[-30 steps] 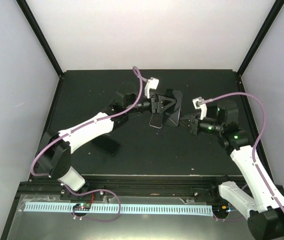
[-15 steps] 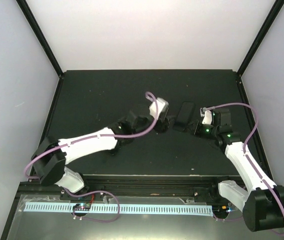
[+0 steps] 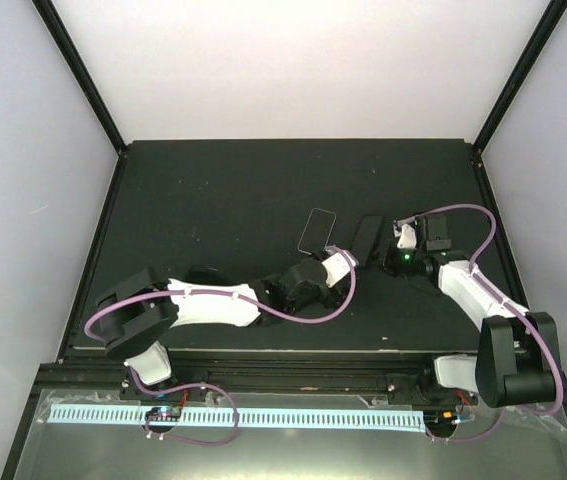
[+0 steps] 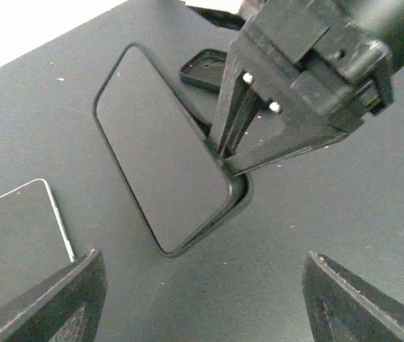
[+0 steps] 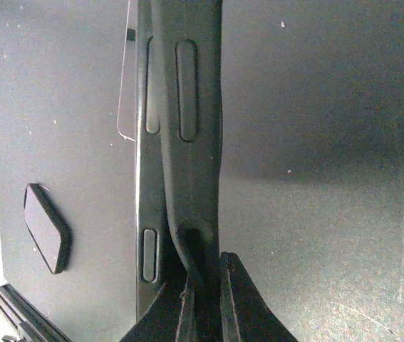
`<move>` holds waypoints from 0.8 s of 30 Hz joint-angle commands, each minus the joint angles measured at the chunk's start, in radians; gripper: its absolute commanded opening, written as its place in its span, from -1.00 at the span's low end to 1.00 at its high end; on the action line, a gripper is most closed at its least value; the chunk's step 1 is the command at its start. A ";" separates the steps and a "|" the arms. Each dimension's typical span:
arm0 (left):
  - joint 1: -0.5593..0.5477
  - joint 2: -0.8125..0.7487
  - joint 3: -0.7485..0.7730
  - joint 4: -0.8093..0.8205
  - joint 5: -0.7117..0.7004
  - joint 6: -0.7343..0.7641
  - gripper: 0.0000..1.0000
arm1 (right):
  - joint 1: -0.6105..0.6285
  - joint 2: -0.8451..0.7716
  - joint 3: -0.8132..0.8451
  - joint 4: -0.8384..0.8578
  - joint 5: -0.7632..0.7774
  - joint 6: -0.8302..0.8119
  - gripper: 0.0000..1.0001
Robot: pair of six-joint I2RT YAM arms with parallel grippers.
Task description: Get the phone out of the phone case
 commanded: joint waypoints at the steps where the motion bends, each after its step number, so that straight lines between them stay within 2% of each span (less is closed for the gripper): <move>1: 0.000 0.043 -0.002 0.104 -0.050 0.055 0.52 | -0.006 -0.007 0.018 0.070 -0.014 -0.027 -0.99; 9: 0.000 0.169 0.041 0.224 -0.059 0.154 0.42 | -0.005 0.166 0.104 0.018 -0.097 -0.152 -0.99; 18: -0.002 0.263 0.077 0.249 -0.185 0.232 0.34 | -0.007 0.150 0.079 0.051 -0.085 -0.136 -0.99; 24: -0.006 0.311 0.103 0.270 -0.216 0.279 0.33 | -0.006 0.177 0.078 0.049 -0.092 -0.142 -0.99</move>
